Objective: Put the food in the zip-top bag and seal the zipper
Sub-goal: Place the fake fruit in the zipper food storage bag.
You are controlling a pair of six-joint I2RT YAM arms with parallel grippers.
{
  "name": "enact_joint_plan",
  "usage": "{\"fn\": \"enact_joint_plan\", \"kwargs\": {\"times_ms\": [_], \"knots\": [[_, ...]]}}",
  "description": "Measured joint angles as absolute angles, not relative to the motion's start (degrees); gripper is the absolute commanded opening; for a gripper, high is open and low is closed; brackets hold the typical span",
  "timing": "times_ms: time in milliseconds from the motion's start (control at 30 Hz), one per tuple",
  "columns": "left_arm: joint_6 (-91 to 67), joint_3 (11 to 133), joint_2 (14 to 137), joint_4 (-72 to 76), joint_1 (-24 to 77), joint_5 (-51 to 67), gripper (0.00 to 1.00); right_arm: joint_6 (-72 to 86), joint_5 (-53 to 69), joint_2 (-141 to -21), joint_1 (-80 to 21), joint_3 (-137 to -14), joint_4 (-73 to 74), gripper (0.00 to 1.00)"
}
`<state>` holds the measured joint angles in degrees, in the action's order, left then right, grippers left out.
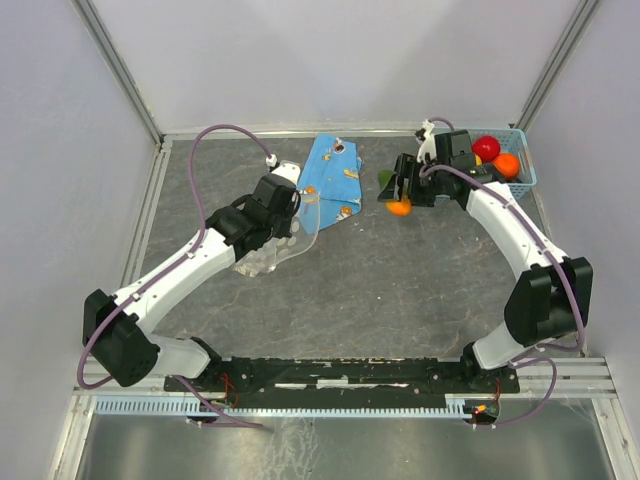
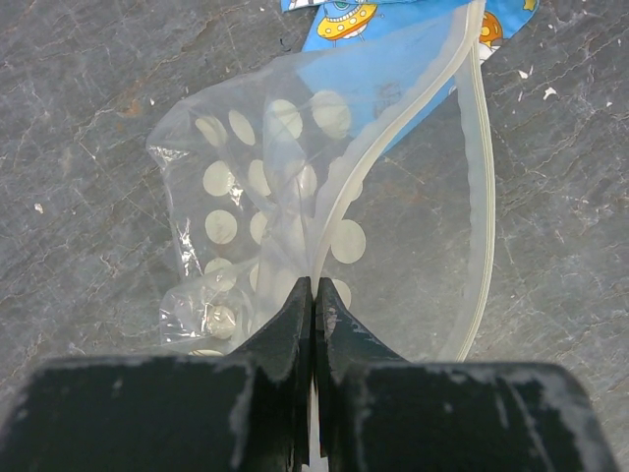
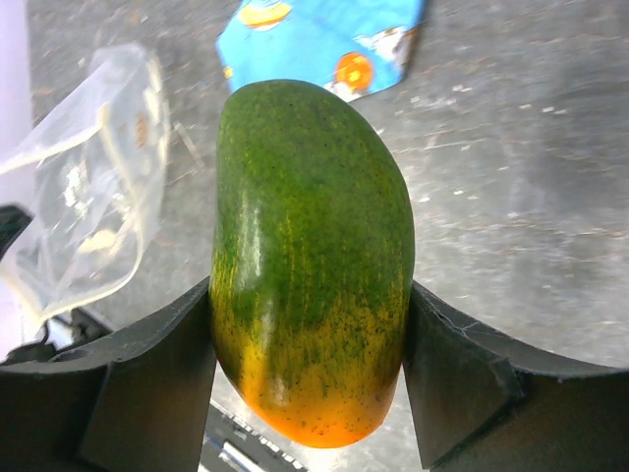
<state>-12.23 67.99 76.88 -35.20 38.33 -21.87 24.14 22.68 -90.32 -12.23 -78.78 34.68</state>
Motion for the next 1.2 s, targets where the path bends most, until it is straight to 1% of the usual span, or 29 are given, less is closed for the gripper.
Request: {"fn": "enact_joint_plan", "kwargs": {"times_ms": [267,667,933,1200], "knots": [[-12.2,67.8,76.7,-34.7,38.3,-21.9,0.03,29.3,27.7,-86.6,-20.1,-76.0,34.0,0.37],[-12.2,67.6,76.3,-34.5,38.3,-21.8,0.03,37.3,36.1,-86.5,-31.4,-72.7,28.1,0.37],[-12.2,67.5,76.3,-34.5,38.3,-21.2,0.03,41.7,38.0,-91.5,-35.5,-73.1,24.6,0.37],[-12.2,67.5,76.2,-34.1,38.3,-19.2,0.03,45.8,38.0,-96.1,-36.4,-74.3,22.0,0.40]]}}
